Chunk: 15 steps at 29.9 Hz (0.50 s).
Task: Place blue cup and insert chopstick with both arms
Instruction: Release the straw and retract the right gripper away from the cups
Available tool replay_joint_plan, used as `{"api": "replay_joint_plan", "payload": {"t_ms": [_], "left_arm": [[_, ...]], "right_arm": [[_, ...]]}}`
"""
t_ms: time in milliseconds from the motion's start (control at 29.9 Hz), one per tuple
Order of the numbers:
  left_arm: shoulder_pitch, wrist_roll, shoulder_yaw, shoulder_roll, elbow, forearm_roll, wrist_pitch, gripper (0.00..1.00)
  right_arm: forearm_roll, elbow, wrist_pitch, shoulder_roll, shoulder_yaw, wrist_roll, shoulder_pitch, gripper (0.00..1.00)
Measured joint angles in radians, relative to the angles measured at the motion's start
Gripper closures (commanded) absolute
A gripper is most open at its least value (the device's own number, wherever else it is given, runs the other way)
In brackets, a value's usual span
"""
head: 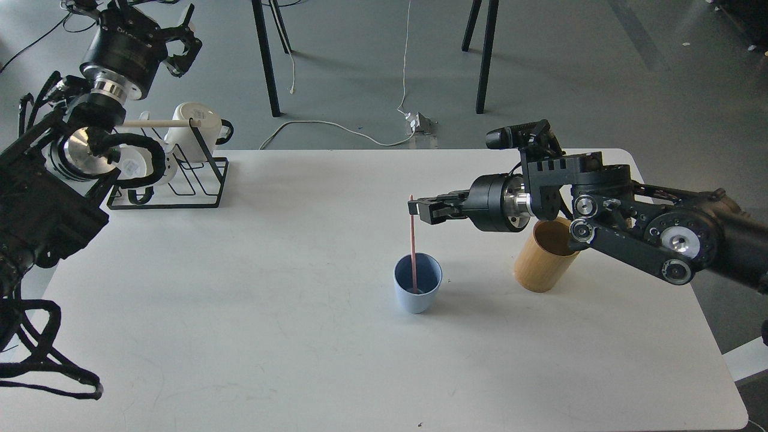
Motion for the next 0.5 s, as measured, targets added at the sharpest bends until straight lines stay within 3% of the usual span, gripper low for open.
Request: {"api": "replay_joint_plan", "payload": {"t_ms": [100, 134, 334, 502], "left_arm": [[0.000, 0.000, 0.000, 0.000, 0.000, 0.000, 0.000, 0.00], [0.000, 0.000, 0.000, 0.001, 0.000, 0.000, 0.000, 0.00], [-0.002, -0.004, -0.005, 0.003, 0.000, -0.004, 0.000, 0.00], [-0.001, -0.005, -0.003, -0.003, 0.000, -0.006, 0.000, 0.00]], "right_arm": [[0.006, 0.000, -0.004, -0.010, 0.024, 0.000, -0.001, 0.25], [0.010, 0.001, -0.005, -0.016, 0.044, 0.001, 0.000, 0.04], [0.035, -0.001, 0.005, -0.067, 0.262, 0.010, -0.002, 0.00], [0.226, -0.035, -0.001, -0.116, 0.396, 0.011, -0.018, 0.00]]}}
